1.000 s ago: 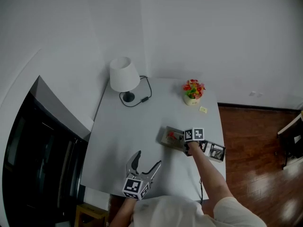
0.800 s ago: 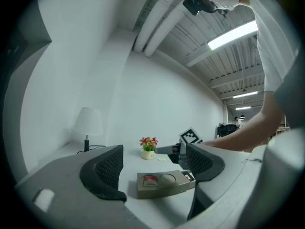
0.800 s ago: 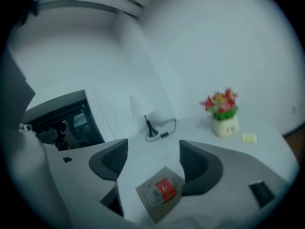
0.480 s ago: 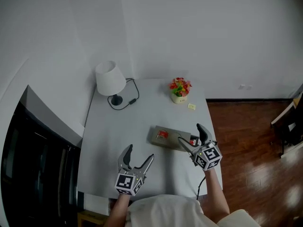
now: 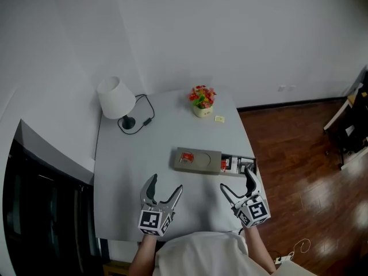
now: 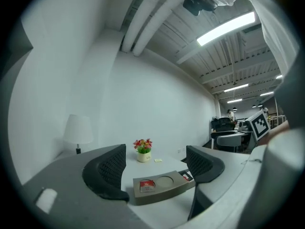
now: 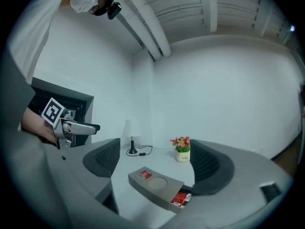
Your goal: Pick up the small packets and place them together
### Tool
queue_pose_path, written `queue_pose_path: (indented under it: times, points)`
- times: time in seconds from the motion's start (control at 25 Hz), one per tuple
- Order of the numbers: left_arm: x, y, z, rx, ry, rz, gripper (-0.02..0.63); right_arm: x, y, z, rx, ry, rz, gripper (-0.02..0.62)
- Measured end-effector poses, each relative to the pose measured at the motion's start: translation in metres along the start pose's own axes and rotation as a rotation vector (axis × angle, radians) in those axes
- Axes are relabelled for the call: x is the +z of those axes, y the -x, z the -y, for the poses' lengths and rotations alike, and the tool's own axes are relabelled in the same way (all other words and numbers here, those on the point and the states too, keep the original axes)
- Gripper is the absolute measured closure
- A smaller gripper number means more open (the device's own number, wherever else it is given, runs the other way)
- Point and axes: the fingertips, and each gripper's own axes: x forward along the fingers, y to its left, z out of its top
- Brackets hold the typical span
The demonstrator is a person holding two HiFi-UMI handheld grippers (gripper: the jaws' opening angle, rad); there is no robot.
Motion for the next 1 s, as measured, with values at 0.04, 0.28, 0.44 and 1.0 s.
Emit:
queue_pose_path:
  times: [0.04,0.28,0.44,1.0]
  points:
    - [-0.002,-0.001,0.004,-0.011,0.004,-0.001,0.209,-0.001,0.002,-0.001,0.01,0.015,-0.009,0.146]
    - [-0.005,-0.011,0.027,-0.066,-0.005,-0.003,0.196,-0.027,0.002,0.016,0.121,-0.136,-0.162,0.296]
    - [-0.009,-0.015,0.032,-0.053,-0.003,-0.02,0.196,-0.07,-0.018,0.042,0.277,-0.473,-0.352,0.298]
    - [-0.02,-0.014,0.034,0.049,0.006,-0.056,0.198,-0.222,-0.107,0.11,0.251,-1.057,-0.876,0.396]
